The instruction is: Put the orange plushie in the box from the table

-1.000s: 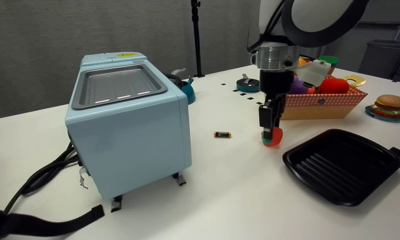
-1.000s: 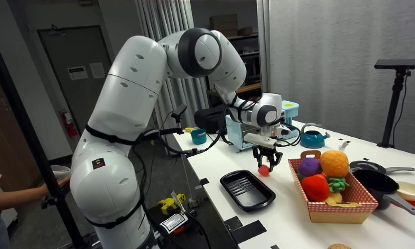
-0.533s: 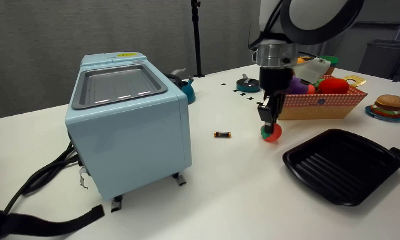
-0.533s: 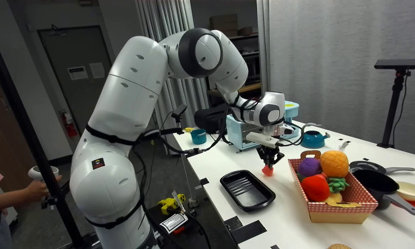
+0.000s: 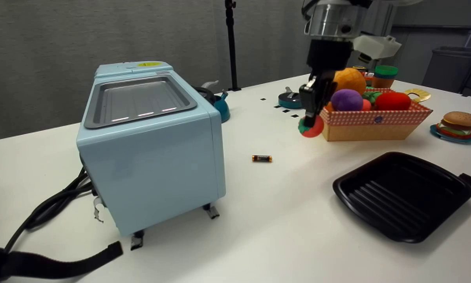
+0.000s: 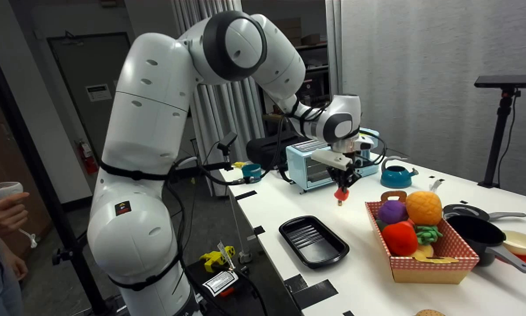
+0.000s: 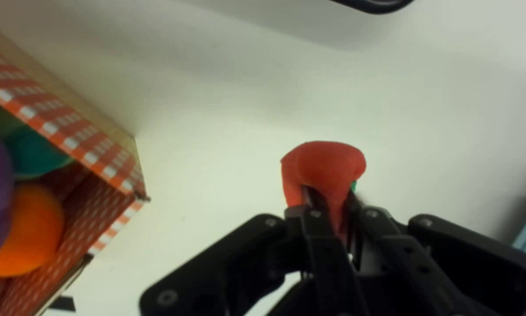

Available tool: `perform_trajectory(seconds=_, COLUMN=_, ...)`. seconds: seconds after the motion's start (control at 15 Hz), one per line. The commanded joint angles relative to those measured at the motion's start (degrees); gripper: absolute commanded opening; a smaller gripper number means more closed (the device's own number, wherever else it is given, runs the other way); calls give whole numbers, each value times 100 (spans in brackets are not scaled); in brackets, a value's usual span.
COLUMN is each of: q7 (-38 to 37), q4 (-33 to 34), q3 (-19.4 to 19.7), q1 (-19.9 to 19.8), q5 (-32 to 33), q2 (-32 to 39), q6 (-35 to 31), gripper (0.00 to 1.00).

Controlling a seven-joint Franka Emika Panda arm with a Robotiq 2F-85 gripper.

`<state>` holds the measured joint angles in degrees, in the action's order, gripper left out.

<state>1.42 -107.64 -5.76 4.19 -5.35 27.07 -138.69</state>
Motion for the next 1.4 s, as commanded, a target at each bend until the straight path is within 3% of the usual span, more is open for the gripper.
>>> perform_trajectory(seconds=0.0, q7=118, q4=-797, q3=-81, q1=-165, q5=-340, q2=-1113, q6=-816, gripper=3)
perform_trajectory(seconds=0.33, q7=60, q4=-1166, q3=74, q1=-348, q5=-723, q2=-1968, q6=-1787, gripper=3)
perform_trajectory(seconds=0.8, q7=-58, q4=-1543, q3=395, q1=-630, q5=-1240, q2=-2353, q6=-2670, gripper=3)
perform_trajectory(seconds=1.33, q7=-1145, q4=-1832, q3=1007, q1=-728, q5=-653, q2=-2338, q6=-2656, gripper=3)
